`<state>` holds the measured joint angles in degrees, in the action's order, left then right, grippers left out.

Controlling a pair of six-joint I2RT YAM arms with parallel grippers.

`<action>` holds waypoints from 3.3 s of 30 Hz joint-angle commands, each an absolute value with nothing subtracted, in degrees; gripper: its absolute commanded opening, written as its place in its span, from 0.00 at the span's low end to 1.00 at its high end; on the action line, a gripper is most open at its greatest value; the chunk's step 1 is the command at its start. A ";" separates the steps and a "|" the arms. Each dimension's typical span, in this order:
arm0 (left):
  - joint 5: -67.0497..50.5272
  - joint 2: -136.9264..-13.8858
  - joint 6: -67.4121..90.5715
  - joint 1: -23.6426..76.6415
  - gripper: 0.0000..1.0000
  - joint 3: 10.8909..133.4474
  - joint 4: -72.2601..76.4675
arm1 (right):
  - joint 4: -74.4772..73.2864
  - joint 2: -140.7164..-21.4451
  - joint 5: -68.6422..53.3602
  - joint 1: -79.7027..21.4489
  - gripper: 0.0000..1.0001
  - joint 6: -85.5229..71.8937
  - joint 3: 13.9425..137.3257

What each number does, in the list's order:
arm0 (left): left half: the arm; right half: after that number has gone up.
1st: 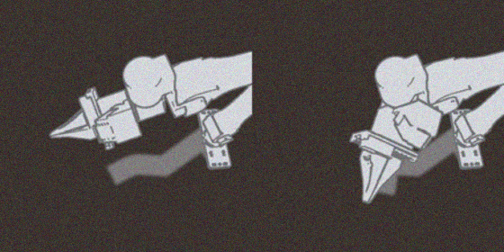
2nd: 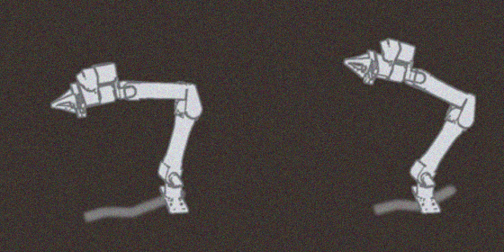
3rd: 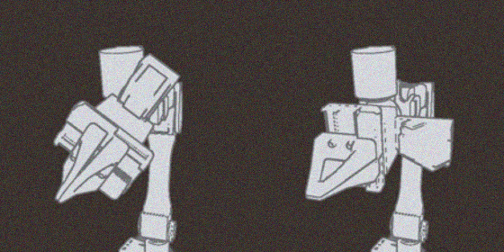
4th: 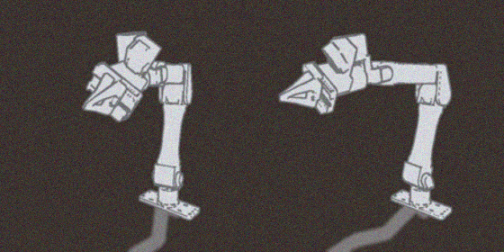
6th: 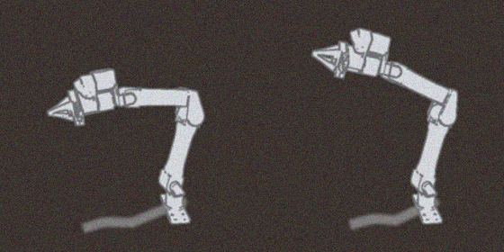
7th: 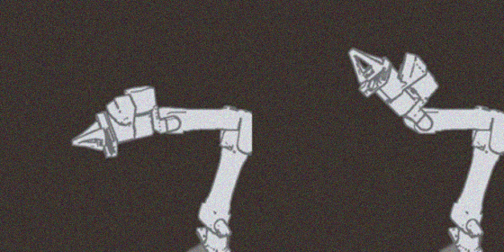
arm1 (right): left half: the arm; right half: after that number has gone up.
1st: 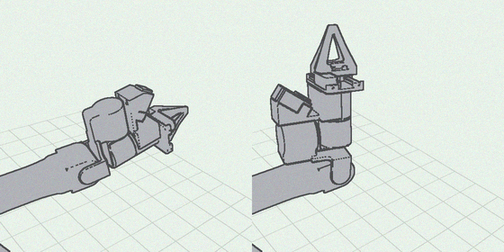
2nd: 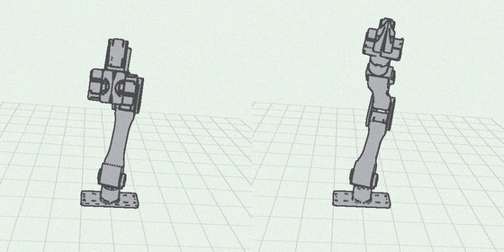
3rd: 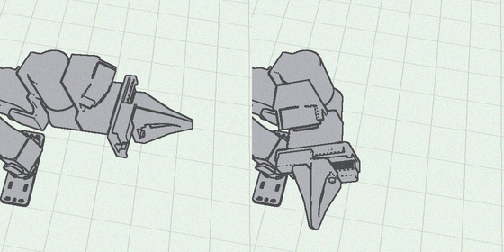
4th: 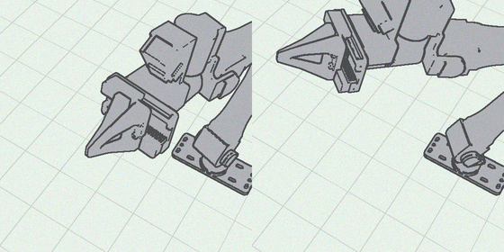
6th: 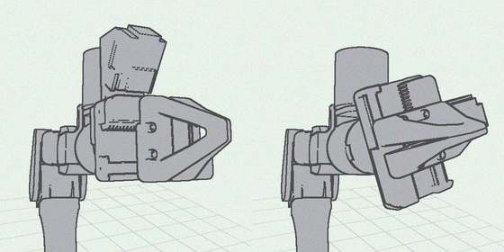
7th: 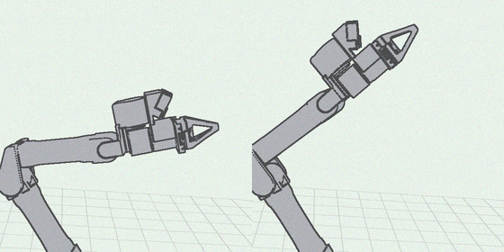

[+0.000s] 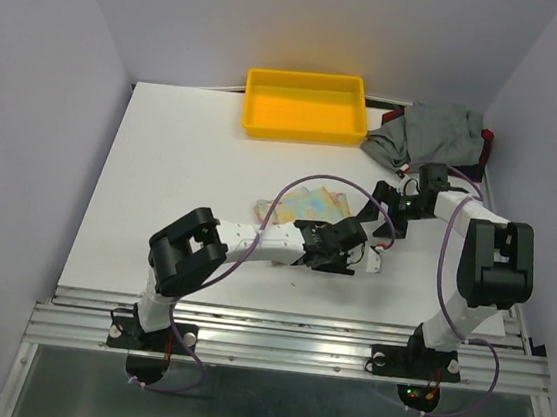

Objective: Fold and stack the skirts
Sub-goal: Neatly place the folded skirt to the corner

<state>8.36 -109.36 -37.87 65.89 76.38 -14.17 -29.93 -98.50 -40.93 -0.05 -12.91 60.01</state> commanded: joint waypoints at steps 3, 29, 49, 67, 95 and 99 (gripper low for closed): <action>6.76 -110.65 -39.81 66.18 0.62 79.01 -16.70 | -31.11 -99.84 -44.91 0.62 0.97 -13.18 61.87; -1.76 -109.69 -38.05 61.44 0.00 83.41 -21.80 | -18.39 -99.93 -53.52 0.62 1.00 -18.80 50.98; -6.59 -109.16 -39.29 59.85 0.00 85.96 -22.32 | 17.92 -110.65 -60.11 -6.58 0.98 -42.00 43.68; -6.68 -110.39 -39.11 59.33 0.11 87.36 -22.32 | 25.69 -110.83 -52.21 -9.14 0.15 -44.24 45.68; -18.81 -93.25 -18.54 30.59 0.50 87.63 -26.54 | -29.53 -100.89 -31.12 -9.14 0.01 39.63 80.94; -19.25 -93.25 -18.90 30.50 0.50 87.19 -26.19 | -29.27 -102.39 -28.39 -9.14 0.01 41.57 84.98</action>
